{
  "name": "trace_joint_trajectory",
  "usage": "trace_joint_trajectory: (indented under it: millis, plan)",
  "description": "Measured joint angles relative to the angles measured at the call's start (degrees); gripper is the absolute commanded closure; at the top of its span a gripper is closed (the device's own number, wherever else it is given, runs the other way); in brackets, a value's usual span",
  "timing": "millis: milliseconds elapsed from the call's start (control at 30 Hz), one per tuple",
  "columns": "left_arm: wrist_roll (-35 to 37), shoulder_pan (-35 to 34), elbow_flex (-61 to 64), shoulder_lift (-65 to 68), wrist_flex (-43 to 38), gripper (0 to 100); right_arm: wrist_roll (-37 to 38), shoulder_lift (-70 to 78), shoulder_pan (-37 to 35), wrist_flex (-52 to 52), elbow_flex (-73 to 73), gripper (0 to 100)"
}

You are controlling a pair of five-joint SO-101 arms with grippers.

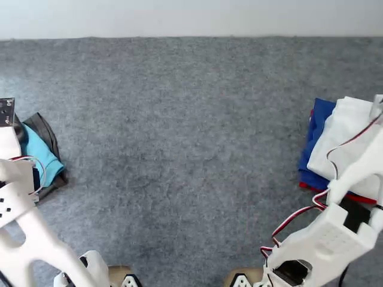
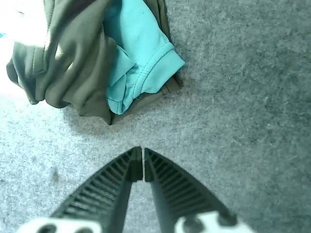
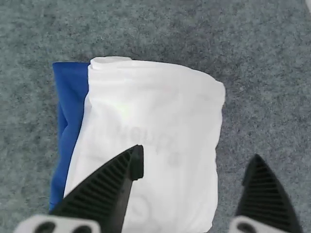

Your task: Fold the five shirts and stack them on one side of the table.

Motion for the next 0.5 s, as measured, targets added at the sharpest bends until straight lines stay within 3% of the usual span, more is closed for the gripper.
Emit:
trace_joint_trajectory:
  millis: [67,133,500]
  plan:
    - [0.0,0.0,0.0,0.0,0.0,98,0.0,1.5,-0.7,0.7,0.0,99.3]
    - [0.0,0.0,0.0,0.0,0.0,98,0.0,3.4,-1.5,2.1,0.0,95.4]
    - [0.0,-0.1,0.0,0.0,0.0,98,0.0,13.1,-3.9,17.2,0.0,99.0]
